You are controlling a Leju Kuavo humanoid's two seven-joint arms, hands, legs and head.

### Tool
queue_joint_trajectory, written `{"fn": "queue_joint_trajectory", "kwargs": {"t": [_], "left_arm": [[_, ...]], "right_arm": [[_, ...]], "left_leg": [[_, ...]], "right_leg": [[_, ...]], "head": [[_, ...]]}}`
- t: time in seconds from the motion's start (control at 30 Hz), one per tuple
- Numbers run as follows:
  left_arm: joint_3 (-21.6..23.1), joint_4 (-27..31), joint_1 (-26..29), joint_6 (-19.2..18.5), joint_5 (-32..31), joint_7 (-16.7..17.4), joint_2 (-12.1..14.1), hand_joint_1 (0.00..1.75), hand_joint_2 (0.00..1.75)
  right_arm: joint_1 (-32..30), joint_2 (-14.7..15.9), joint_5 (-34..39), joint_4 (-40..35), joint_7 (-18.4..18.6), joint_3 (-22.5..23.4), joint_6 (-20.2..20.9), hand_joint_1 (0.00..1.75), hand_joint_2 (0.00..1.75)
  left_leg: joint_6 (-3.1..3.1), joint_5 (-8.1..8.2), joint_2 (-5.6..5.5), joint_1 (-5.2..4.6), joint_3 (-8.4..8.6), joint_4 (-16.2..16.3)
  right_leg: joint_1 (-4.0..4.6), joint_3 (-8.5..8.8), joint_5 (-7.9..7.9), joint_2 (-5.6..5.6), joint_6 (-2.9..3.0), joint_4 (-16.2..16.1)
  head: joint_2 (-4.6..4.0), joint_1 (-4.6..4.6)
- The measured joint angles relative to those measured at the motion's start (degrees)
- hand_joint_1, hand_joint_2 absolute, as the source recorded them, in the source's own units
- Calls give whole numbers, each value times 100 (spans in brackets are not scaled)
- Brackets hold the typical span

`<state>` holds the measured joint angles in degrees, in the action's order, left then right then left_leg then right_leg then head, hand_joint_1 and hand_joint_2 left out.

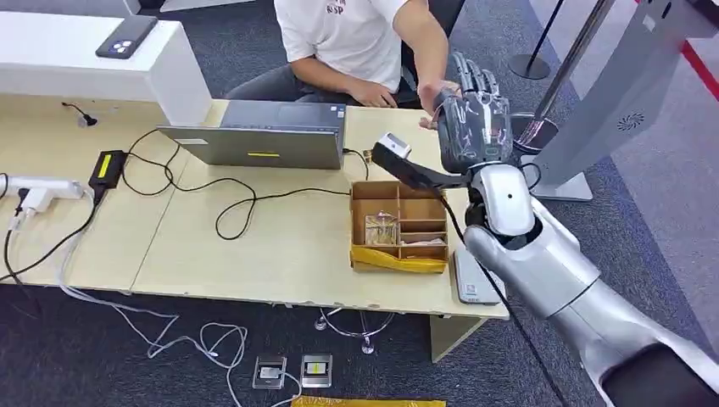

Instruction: Pass the card to the sensor for recognition and then transmit it.

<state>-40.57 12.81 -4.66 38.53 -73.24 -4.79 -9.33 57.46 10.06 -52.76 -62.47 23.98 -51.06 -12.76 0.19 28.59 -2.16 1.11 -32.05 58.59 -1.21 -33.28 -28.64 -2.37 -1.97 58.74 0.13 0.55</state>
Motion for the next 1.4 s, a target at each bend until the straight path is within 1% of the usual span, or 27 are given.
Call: {"fn": "queue_joint_trajectory", "kwargs": {"t": [0.17, 0.33, 0.37, 0.4, 0.43, 0.47, 0.57, 0.73, 0.77, 0.87, 0.9, 0.97, 1.03, 1.2, 1.33, 1.4], "left_arm": [[42, 4, 2, 0, 0, 0, 2, 0, 0], [149, 4, -1, 0, 0, -9, 18, 0, 0], [153, 4, -1, 0, 0, -11, 22, 0, 0], [162, 4, -1, 0, 0, -11, 24, 0, 0], [179, 4, 0, 0, 0, -11, 29, 0, 0], [190, 4, 0, 0, 0, -11, 33, 0, 0], [243, 4, 1, 0, 9, -11, 44, 0, 0], [306, 4, 1, 0, 46, -9, 64, 0, 0], [317, 4, 2, 0, 63, -7, 68, 0, 0], [335, 4, 5, 0, 105, 4, 83, 0, 0], [346, 4, 5, 0, 133, 9, 88, 0, 0], [372, 7, 12, 0, 221, 13, 92, 0, 0], [396, 33, 35, 0, 317, 72, 92, 0, 0], [426, 48, 76, 0, 450, 234, 92, 0, 0], [429, 50, 84, 0, 529, 297, 90, 0, 0], [429, 52, 92, 0, 553, 323, 79, 0, 0]], "right_arm": [[132, -127, 70, 217, -44, -94, 70, 175, 175], [297, -312, 175, 773, -120, -227, 41, 175, 175], [305, -339, 190, 872, -120, -243, 39, 168, 175], [317, -365, 192, 975, -120, -267, 41, 120, 175], [332, -387, 192, 1070, -120, -289, 44, 63, 175], [344, -411, 192, 1187, -120, -313, 48, 0, 175], [345, -446, 192, 1408, -100, -350, 11, 0, 175], [347, -448, 153, 1659, -7, -415, -323, 0, 175], [347, -446, 151, 1685, 5, -428, -422, 0, 0], [346, -437, 142, 1734, 29, -455, -638, 0, 0], [343, -429, 166, 1744, 42, -461, -742, 0, 175], [317, -363, 208, 1733, 110, -457, -1100, 0, 175], [213, -224, 151, 1570, 277, -396, -1599, 0, 175], [-221, 229, -218, 746, 662, -84, -2279, 0, 175], [-667, 579, -558, 43, 794, 295, -2361, 0, 175], [-1025, 751, -757, -341, 759, 625, -2380, 0, 175]], "left_leg": [[0, 0, -7, 0, -5, 0], [0, 0, -8, 0, -4, 0], [0, 0, -8, 0, -4, 0], [0, 0, -8, 0, -4, 0], [0, -1, -8, 0, -4, 0], [0, -1, -8, 0, -3, 0], [-1, -1, -8, 0, -3, 0], [-1, -1, -7, 0, -3, 0], [-1, -1, -7, 0, -3, 0], [-1, 0, -3, 0, -3, 0], [-1, 0, -2, 0, -1, 0], [-1, -1, -3, 0, 1, 1], [-1, -1, -4, 0, 3, 1], [0, 0, -2, -2, 2, 2], [0, 2, 3, -3, 11, 3], [0, 2, 1, -2, 13, 3]], "right_leg": [[0, -1, -1, 7, 1, 1], [0, -1, -1, 8, 2, -1], [0, -1, -1, 9, 1, -1], [0, -1, -1, 9, 1, -1], [0, -1, -1, 9, 1, -1], [0, -1, -1, 9, 1, -1], [0, -1, -1, 9, 1, -1], [0, -3, -1, 7, 2, -1], [0, -4, -1, 7, 2, -1], [0, -7, -1, 5, 2, -1], [0, -8, -1, 1, 2, -1], [0, -8, -1, 2, 2, -2], [0, -5, -1, 2, 2, -3], [-1, -4, -1, 1, 1, -6], [-1, -4, -1, 1, 1, -8], [1, -2, -1, 3, 1, -8]], "head": [[0, 4], [0, 2], [0, 2], [0, 4], [0, 2], [0, 4], [0, 2], [0, 2], [0, 4], [0, 2], [0, 2], [0, 2], [0, 2], [0, 6], [0, 2], [0, 4]]}}
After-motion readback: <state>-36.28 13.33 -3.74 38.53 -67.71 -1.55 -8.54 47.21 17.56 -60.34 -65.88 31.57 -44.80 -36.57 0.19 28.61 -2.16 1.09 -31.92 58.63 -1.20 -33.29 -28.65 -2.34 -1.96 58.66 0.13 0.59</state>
